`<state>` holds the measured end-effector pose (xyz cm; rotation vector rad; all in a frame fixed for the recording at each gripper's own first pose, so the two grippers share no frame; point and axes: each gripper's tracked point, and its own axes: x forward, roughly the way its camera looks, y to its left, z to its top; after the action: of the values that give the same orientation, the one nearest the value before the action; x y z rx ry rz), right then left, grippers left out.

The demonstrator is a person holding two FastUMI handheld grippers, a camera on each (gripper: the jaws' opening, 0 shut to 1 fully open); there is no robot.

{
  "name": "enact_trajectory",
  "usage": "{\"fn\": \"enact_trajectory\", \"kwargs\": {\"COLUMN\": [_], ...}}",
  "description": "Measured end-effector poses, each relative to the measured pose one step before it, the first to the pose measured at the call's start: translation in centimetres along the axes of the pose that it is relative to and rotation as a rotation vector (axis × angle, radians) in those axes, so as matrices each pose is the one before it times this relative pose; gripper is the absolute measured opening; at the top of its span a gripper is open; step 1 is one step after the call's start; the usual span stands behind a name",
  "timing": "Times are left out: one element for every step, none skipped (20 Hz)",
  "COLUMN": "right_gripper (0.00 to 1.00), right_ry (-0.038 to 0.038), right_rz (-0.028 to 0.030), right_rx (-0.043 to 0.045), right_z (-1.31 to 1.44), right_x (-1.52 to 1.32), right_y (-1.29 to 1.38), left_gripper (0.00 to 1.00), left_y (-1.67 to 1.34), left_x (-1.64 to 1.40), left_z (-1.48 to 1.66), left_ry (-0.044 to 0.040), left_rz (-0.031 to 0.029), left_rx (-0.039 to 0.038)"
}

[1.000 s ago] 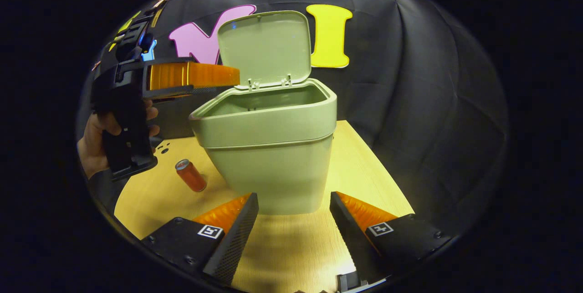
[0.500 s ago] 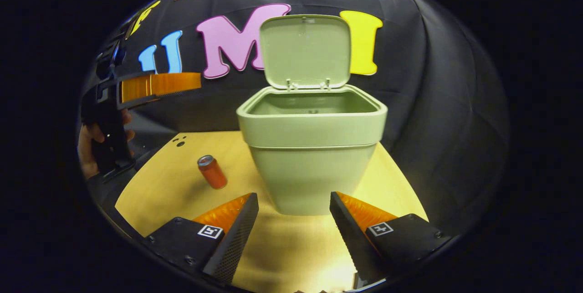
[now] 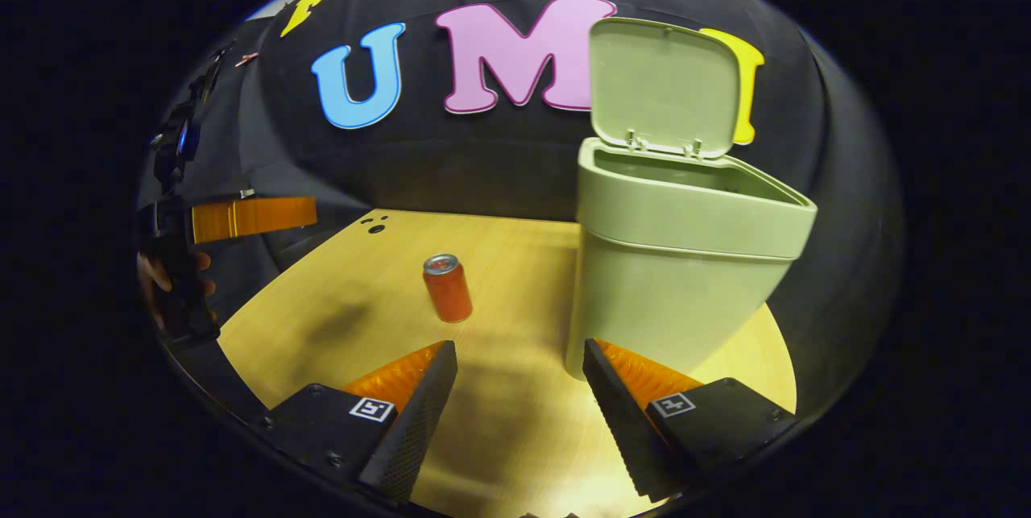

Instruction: Press the lid of the desktop garbage bin to open it, pick up the crumpled paper on the desktop and throw it into the bin, then pick up the pop can on the desktop and drop it into the bin, and finally close the garbage bin lid.

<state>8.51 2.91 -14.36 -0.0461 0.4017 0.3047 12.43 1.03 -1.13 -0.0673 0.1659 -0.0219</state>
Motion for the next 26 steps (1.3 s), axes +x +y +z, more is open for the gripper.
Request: {"fn": "enact_trajectory", "kwargs": {"right_gripper": [0.99,0.99,0.99,0.99,0.99,0.99,0.99,0.99,0.99,0.99,0.99,0.99,0.99,0.99,1.0,1.0,1.0,1.0,0.99,0.98,0.98,0.98,0.98,0.98,0.98,0.98], "right_ry": [-0.00018,0.00316,0.00338,0.00015,-0.00373,-0.00767,-0.00848,-0.00462,0.00007,-0.00151,-0.00207,-0.00013,0.00073,0.00186,0.00285,0.00124,-0.00142,-0.00015,0.00225,0.0036,0.00638,0.00834,0.0062,0.00396,-0.00033,0.00226], "right_rz": [0.01277,0.0142,0.01316,0.00908,0.00861,0.00534,0.00584,0.00902,0.01092,0.00851,0.00551,0.00754,0.00526,0.00921,0.0069,0.01205,0.00404,-0.00342,-0.00196,-0.00045,-0.00085,-0.0025,-0.00313,-0.00342,-0.00397,-0.00185], "right_rx": [-0.00822,-0.00662,-0.00904,-0.01178,-0.01111,-0.01074,-0.00949,-0.01028,-0.01192,-0.01423,-0.01454,-0.01204,-0.00572,-0.00337,0.00046,0.00475,-0.00367,-0.01447,-0.01294,-0.004,0.00229,0.00518,0.00277,-0.00226,-0.00896,-0.01082], "right_z": [-0.056,-0.14,-0.045,0.065,0.211,0.317,0.348,0.153,0.1,0.025,0.051,-0.058,0.096,-0.138,-0.069,-0.119,-0.064,-0.19,-0.224,-0.373,-0.272,-0.255,-0.275,-0.22,-0.252,-0.285], "right_x": [0.654,0.704,0.738,0.808,0.809,0.864,0.819,0.972,0.969,0.922,0.819,0.909,0.756,1.045,1.03,0.699,0.842,0.805,0.723,0.616,0.743,0.716,0.626,0.502,0.558,0.48], "right_y": [0.717,0.744,0.701,0.586,0.47,0.475,0.457,0.426,0.515,0.471,0.428,0.461,0.372,0.43,0.539,0.412,0.221,-0.101,-0.09,-0.01,-0.034,-0.141,-0.166,-0.08,-0.093,0.027], "left_gripper": [0.96,0.96,0.96,0.96,0.96,0.96,0.96,0.96,0.96,0.96,0.96,0.96,0.96,0.96,0.96,0.96,0.96,0.96,0.96,0.96,0.96,0.96,0.96,0.96,0.96,0.96], "left_y": [1.847,1.664,1.394,1.28,1.286,0.859,0.832,0.673,0.501,0.531,0.273,0.164,0.107,0.068,0.079,0.136,0.037,0.042,0.142,-0.077,-0.112,-0.008,0.155,0.152,0.084,0.122], "left_x": [-0.412,-0.469,-0.459,-0.505,-0.334,0.002,-0.072,-0.122,-0.227,-0.019,0.039,0.0,0.027,0.067,0.199,0.14,0.168,0.195,0.224,0.168,0.258,0.207,0.243,0.244,0.199,0.265], "left_z": [-0.792,-0.576,-0.521,-0.229,-0.132,-0.303,-0.402,-0.194,-0.26,-0.12,-0.397,-0.233,-0.256,-0.182,-0.339,-0.252,-0.335,-0.242,-0.211,-0.035,-0.095,0.132,0.156,0.147,0.01,0.185], "left_ry": [0.01262,0.01045,0.00633,0.00111,0.00132,0.00541,0.00375,0.00225,0.00095,0.00059,0.00433,0.00601,0.00457,0.00436,0.00432,0.00604,0.00585,0.00518,0.00398,0.00538,0.00358,0.00036,-0.00039,0.00185,0.00381,-0.00031], "left_rz": [0.02982,0.02926,0.02723,0.0239,0.02231,0.01942,0.01506,0.00996,0.01108,0.01252,0.0058,0.00474,0.00303,0.00133,0.00337,0.00739,0.00532,0.00848,0.00769,0.00087,0.00105,0.0023,0.0028,0.00433,0.00655,0.00638], "left_rx": [-0.01414,-0.00788,-0.00211,0.00368,0.00536,0.00379,-0.00008,-0.00182,-0.00011,0.00316,0.00211,0.00014,-0.00251,-0.00524,-0.00532,-0.00516,-0.00444,-0.00178,-0.00082,0.00019,0.00098,0.00282,0.00311,0.00506,0.00814,0.00691]}}
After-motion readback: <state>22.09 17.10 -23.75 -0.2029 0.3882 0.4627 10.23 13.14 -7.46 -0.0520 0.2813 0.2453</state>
